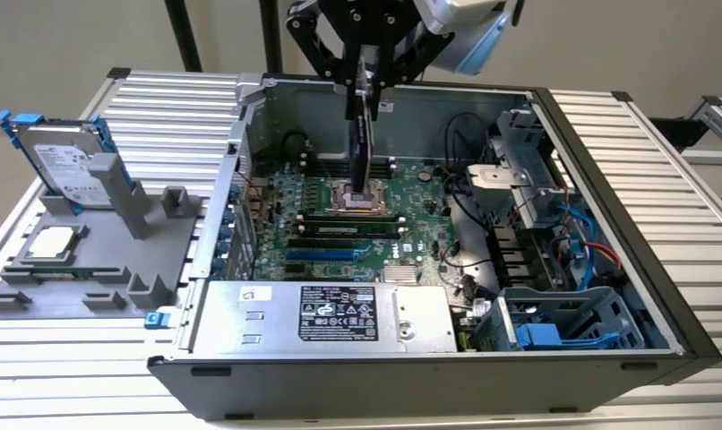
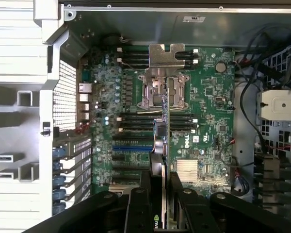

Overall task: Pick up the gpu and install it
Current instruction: 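Pick up the gpu and move the gpu toward the slot, then insert the gpu into the slot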

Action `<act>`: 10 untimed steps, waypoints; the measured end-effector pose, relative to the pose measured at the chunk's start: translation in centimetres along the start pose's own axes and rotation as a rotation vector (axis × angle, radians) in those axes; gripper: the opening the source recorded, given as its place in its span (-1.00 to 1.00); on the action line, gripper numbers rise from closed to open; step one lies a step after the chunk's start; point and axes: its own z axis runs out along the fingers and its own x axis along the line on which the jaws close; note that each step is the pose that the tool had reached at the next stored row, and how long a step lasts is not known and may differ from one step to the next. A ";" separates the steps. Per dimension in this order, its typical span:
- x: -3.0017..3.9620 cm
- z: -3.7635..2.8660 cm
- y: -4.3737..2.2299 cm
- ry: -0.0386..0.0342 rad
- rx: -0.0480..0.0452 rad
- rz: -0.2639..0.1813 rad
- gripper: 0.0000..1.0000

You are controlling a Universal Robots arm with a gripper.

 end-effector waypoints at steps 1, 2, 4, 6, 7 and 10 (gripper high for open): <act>0.00 0.00 0.00 0.0002 0.0000 -0.005 -1.00; 0.00 0.00 0.00 0.0004 0.0001 -0.009 -1.00; 0.00 0.00 0.00 0.0007 0.0002 -0.017 -1.00; 0.00 0.00 0.00 0.0011 0.0002 -0.026 -1.00; 0.00 0.00 0.00 0.0012 0.0003 -0.030 -1.00; -0.01 0.00 0.00 0.0017 0.0003 -0.042 -1.00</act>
